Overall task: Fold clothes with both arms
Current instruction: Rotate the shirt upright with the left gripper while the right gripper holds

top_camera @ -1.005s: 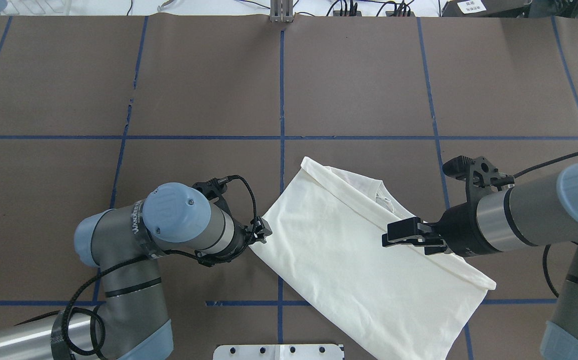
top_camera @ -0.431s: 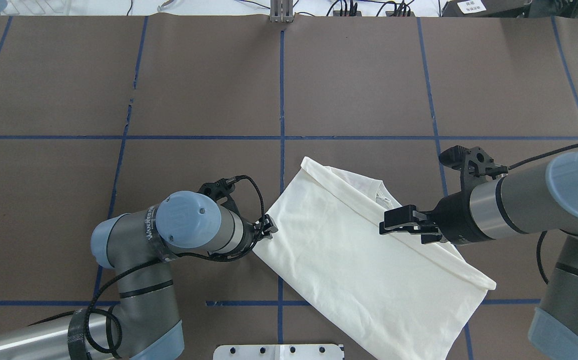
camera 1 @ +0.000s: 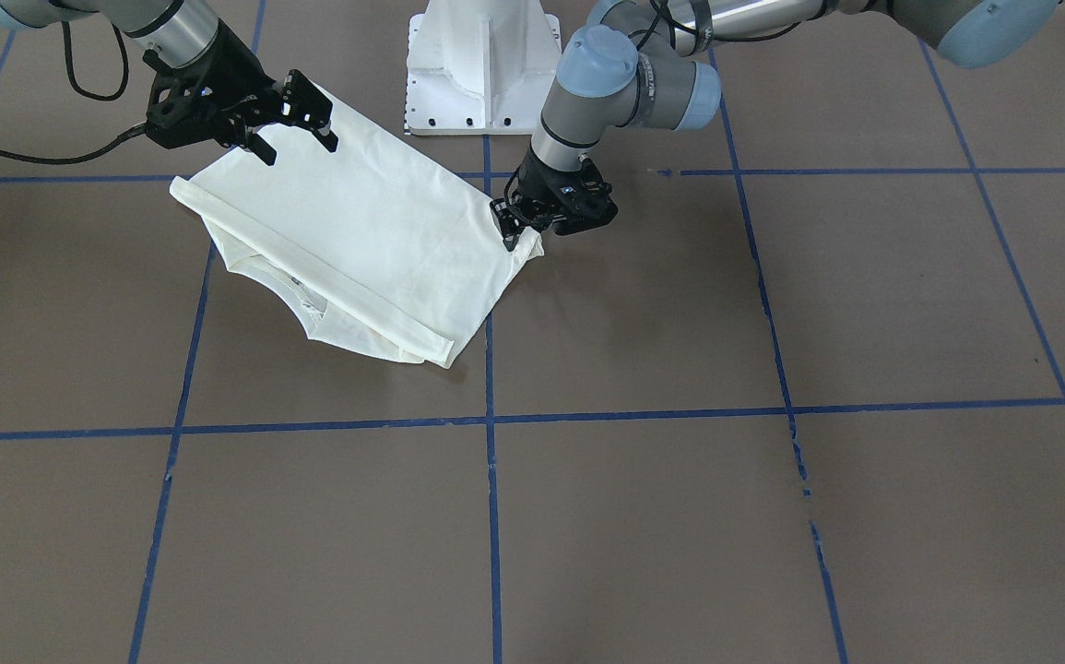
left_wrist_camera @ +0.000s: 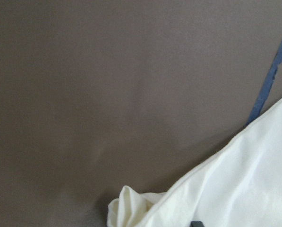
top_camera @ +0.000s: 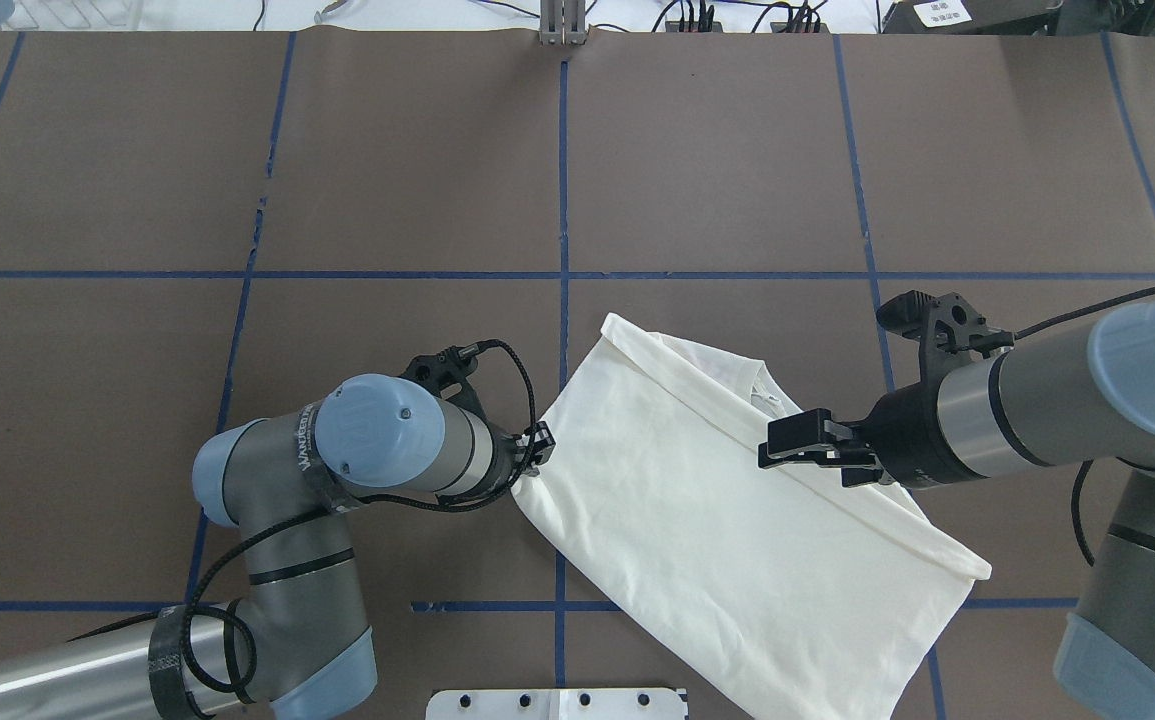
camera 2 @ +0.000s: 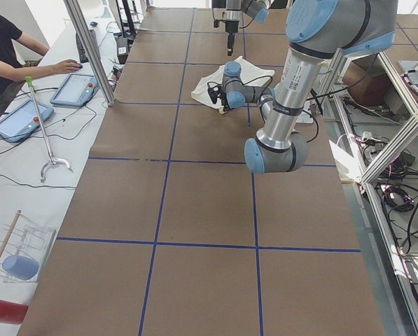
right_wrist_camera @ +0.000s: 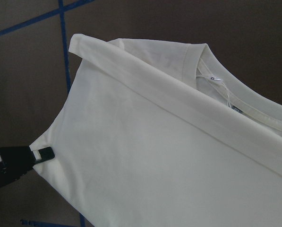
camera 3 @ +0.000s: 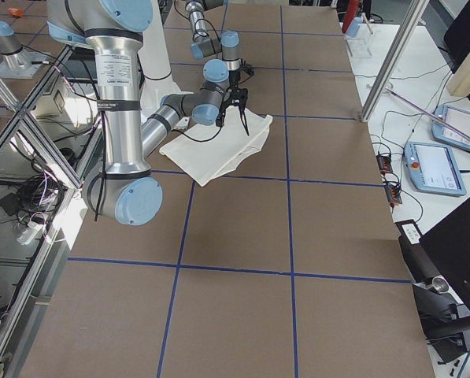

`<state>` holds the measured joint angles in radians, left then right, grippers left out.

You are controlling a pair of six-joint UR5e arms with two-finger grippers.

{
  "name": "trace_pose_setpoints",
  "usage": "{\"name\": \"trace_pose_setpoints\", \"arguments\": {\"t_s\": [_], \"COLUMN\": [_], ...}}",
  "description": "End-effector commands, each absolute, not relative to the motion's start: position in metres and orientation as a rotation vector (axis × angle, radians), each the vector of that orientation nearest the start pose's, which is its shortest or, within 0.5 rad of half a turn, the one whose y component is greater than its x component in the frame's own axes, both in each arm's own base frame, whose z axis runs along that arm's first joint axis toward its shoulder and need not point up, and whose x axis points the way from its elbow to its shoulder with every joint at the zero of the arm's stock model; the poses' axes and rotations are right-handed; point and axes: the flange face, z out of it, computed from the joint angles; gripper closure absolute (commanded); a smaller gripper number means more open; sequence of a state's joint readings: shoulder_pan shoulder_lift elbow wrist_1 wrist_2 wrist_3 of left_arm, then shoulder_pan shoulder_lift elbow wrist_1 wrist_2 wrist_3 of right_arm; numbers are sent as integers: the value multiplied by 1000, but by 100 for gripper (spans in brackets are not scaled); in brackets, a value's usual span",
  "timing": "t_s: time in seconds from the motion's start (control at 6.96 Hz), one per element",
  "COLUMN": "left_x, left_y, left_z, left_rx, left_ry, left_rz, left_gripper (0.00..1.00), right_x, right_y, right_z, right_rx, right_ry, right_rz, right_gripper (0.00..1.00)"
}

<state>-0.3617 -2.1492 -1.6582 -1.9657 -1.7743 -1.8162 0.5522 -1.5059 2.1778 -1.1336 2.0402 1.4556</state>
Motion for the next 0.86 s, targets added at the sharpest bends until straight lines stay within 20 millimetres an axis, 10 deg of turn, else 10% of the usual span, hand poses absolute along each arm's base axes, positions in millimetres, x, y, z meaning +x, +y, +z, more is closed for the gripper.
{"name": "trace_pose_setpoints", "arguments": {"t_s": [0.0,0.29,0.72], "left_x": [573,542,541], "left_y": [-368,-421,-593], "left_z": [234,238,228], "left_rx": [-139,-69,119], "left_ry": [1076,1067,963], "left_rz": [-455,-508,-533], "left_gripper": [100,100,100], "right_x": [-346,-343,-345], "right_y": [-317,-319,-325], "right_z": [295,295,297], "right_rx": [-43,-35,14], "right_ry": [-1157,-1158,-1144], "right_rz": [129,137,169], "right_gripper": [0,0,0]}}
